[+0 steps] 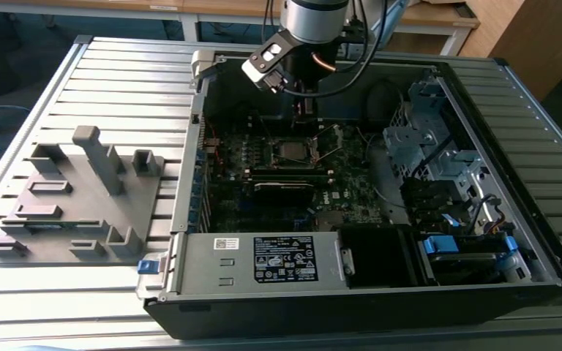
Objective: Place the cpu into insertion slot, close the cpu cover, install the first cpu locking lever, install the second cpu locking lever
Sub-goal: 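Close the cpu cover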
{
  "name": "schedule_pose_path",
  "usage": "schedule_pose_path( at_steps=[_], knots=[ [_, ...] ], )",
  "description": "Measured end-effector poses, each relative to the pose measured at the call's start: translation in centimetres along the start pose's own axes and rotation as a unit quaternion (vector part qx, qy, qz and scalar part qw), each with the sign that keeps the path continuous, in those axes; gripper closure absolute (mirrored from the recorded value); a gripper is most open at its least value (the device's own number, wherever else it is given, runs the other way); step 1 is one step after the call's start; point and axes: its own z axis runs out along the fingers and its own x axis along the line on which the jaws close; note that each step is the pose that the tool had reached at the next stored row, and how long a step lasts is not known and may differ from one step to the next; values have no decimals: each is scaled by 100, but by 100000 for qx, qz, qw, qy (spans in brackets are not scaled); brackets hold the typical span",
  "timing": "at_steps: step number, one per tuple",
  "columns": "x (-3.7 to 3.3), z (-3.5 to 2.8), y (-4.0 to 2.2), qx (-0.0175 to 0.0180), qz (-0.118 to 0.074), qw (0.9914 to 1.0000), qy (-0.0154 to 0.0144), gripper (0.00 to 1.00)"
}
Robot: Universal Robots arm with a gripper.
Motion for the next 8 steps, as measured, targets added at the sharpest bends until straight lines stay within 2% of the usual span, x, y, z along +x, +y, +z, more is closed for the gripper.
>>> schedule_pose_path(
  at_steps=[8],
  knots=[
    [0,0,20,4,0,100000,-5,90]
  ],
)
